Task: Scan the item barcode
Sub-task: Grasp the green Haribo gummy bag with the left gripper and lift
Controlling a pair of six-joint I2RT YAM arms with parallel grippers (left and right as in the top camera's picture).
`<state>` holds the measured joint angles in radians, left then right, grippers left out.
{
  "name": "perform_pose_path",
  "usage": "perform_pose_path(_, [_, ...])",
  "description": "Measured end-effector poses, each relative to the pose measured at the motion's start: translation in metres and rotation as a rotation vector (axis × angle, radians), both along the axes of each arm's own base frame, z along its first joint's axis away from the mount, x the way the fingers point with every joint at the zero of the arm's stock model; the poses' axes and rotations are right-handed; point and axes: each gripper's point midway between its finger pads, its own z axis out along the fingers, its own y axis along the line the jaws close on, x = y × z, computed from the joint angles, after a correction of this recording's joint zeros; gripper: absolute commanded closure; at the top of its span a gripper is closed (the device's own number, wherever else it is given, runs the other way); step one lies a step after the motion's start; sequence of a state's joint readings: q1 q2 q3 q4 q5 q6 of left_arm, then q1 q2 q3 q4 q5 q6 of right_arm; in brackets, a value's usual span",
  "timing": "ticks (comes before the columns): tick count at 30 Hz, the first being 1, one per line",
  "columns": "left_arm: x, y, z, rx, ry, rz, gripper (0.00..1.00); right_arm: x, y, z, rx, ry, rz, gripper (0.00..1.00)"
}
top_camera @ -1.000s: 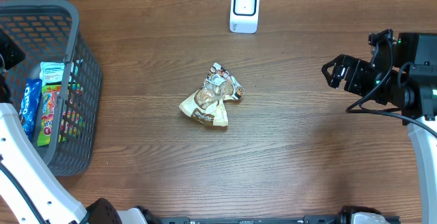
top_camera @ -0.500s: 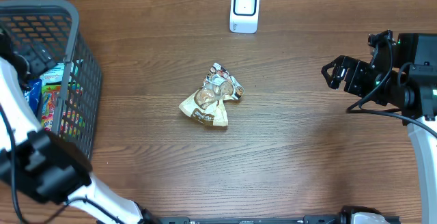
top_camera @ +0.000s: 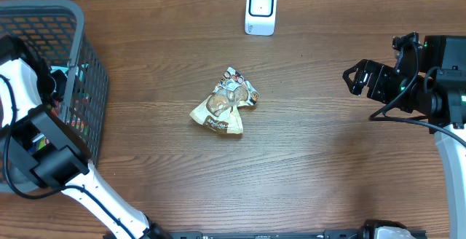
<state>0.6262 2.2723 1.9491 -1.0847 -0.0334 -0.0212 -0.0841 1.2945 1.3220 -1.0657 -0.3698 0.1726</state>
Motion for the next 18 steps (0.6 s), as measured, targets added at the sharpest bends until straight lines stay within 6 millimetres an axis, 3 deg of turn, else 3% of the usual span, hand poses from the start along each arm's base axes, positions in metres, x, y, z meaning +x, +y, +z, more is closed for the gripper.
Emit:
perform_pose_path(2, [-0.003,0.000,-0.006,-0.002,0.024,-0.002,0.01,0.000,0.000,0.000,0.000,0.000,0.000,0.00])
perform_pose_path(5, [-0.009,-0.001,-0.009,-0.006,0.052,-0.002,0.11,0.000,0.000,0.000,0.000,0.000,0.000,0.00])
perform_pose_path(7, [-0.012,-0.002,-0.010,-0.010,0.069,-0.005,0.36,0.000,0.000,0.000,0.000,0.000,0.000,0.00])
perform_pose_path(10, [-0.019,-0.004,-0.011,-0.013,0.100,-0.009,0.96,0.000,0.000,0.000,0.000,0.000,0.000,0.00])
perform_pose_path(18, [-0.028,-0.007,-0.006,-0.032,0.130,0.017,0.96,0.001,0.000,0.000,0.000,-0.001,0.000,0.00])
